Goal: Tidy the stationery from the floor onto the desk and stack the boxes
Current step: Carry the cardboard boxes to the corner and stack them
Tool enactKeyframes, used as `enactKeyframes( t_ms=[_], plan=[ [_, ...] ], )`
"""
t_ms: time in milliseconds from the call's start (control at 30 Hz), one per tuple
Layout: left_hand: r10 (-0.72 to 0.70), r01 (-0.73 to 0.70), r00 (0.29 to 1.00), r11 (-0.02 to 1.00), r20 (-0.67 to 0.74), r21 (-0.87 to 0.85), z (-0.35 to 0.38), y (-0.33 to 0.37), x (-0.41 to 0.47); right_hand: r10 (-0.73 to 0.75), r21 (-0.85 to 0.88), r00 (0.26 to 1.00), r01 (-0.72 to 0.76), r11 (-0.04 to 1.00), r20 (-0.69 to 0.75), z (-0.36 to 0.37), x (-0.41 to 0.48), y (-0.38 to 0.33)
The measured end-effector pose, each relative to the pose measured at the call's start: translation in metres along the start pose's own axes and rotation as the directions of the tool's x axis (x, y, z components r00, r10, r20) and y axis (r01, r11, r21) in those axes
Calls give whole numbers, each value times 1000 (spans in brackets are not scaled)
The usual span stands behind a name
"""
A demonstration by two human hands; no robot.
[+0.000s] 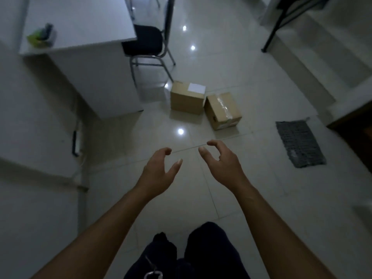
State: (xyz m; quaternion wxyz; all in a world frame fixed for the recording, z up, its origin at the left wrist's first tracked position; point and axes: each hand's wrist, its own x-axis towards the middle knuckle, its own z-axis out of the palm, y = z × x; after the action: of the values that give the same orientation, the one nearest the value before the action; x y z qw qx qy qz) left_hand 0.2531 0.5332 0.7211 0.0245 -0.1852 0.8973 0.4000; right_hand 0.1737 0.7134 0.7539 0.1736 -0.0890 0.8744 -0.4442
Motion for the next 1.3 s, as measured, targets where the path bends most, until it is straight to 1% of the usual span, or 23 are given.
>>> enactKeyframes(
  t_ms=[133, 267, 400, 567, 733, 867, 900, 967, 1067, 1200, 1233, 1300],
  plan=[
    [91, -91, 991, 996, 98, 5, 14, 34, 75, 128, 100, 983, -115, 988, -132, -30, 54, 20],
    [122, -130, 978, 991, 169, 35, 38, 67, 149, 186, 142, 964, -160, 977, -189, -60, 117, 44],
    [112, -115, 978, 993, 175, 3, 57, 109, 226, 238, 180, 954, -205, 962, -183, -104, 185, 60],
    [114, -113, 974, 993, 196, -15, 79, 157, 312, 289, 151, 937, -262, 953, -198, -153, 268, 73],
    [117, -112, 969, 993, 220, -35, 96, 184, 397, 328, 165, 925, -299, 940, -192, -176, 351, 79],
    [114, -105, 958, 993, 262, -49, 113, 190, 486, 384, 199, 913, -355, 914, -135, -187, 429, 85],
    [110, -99, 951, 994, 289, -51, 122, 195, 525, 407, 213, 902, -374, 903, -142, -194, 461, 91],
    [102, -94, 946, 995, 307, -40, 129, 200, 564, 432, 218, 889, -397, 892, -151, -201, 490, 95],
    [96, -99, 939, 995, 330, -9, 145, 206, 628, 475, 179, 871, -451, 875, -127, -214, 541, 111],
    [69, -88, 930, 995, 360, 38, 178, 203, 709, 535, 133, 838, -521, 843, -105, -226, 607, 146],
    [39, -63, 923, 997, 383, 51, 204, 193, 739, 571, 135, 816, -558, 819, -93, -224, 632, 173],
    [28, -61, 923, 995, 384, 73, 217, 183, 762, 583, 126, 809, -572, 810, -78, -218, 653, 194]
  ],
)
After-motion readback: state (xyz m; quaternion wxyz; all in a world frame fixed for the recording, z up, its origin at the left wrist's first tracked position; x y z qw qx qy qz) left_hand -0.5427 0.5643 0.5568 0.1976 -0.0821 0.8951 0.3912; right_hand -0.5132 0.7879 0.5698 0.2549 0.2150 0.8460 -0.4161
